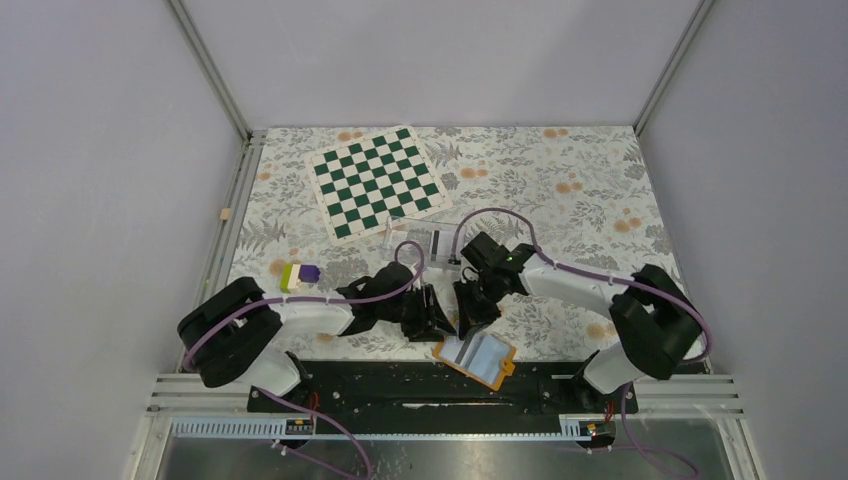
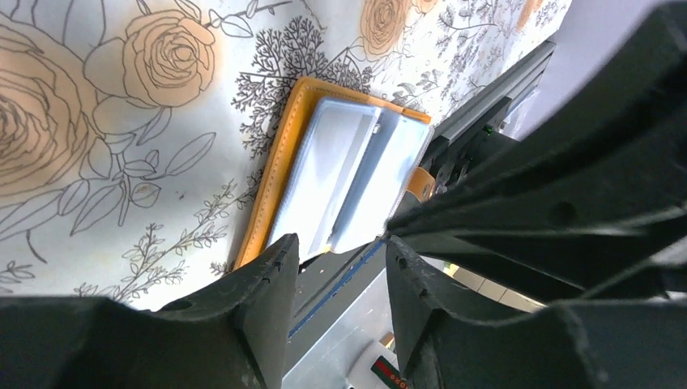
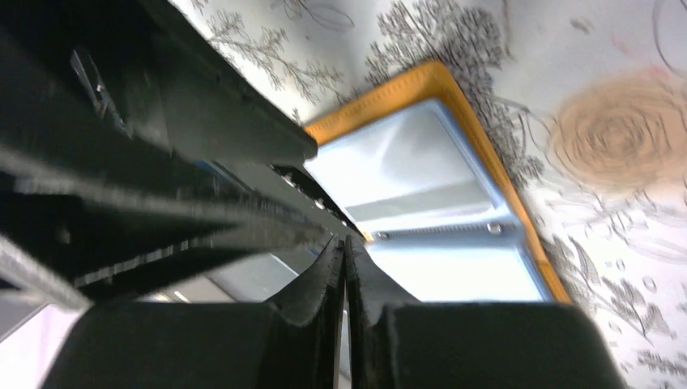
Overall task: Put the credit cards into the card holder
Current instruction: Close the card holder at the center of the board.
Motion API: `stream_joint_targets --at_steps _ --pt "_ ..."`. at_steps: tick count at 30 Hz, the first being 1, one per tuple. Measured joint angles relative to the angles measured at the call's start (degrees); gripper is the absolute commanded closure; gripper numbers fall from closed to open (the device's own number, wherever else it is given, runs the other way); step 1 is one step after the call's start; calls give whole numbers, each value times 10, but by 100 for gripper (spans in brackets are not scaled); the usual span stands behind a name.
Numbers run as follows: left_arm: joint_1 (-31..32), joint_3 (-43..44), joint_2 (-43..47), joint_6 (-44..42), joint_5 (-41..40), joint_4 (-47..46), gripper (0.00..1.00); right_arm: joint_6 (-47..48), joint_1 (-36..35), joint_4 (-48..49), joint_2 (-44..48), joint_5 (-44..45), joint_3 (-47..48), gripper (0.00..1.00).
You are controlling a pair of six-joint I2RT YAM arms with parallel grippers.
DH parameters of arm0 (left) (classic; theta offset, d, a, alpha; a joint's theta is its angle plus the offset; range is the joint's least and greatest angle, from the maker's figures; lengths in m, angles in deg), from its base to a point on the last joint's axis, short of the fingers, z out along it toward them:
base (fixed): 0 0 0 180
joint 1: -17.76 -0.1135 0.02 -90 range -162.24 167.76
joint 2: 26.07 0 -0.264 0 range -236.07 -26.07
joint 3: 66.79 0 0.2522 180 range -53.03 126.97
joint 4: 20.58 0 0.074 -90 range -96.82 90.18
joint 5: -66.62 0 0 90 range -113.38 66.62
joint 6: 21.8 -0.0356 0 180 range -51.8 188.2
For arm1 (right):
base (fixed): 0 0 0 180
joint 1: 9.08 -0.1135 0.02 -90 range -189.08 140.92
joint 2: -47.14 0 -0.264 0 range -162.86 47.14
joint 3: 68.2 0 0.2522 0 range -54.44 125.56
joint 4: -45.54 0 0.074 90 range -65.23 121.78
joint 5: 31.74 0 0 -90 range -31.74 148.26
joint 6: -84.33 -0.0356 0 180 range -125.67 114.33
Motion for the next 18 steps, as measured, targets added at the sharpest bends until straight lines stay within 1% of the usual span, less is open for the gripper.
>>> stream_joint_targets --at_steps 4,6,10,13,18 --pt "0 13 -19 -11 2 6 49 -7 0 -19 62 31 -29 92" --pt "0 26 -20 -23 -2 28 47 -9 0 -29 80 48 -39 95" --pt "1 76 -20 -64 -24 102 41 -10 1 -49 80 82 -56 99" --pt "-2 112 -20 -95 -42 149 39 -15 1 -72 80 114 -71 100" --pt "-16 123 -39 -121 -41 171 37 -35 2 -120 87 170 -83 100"
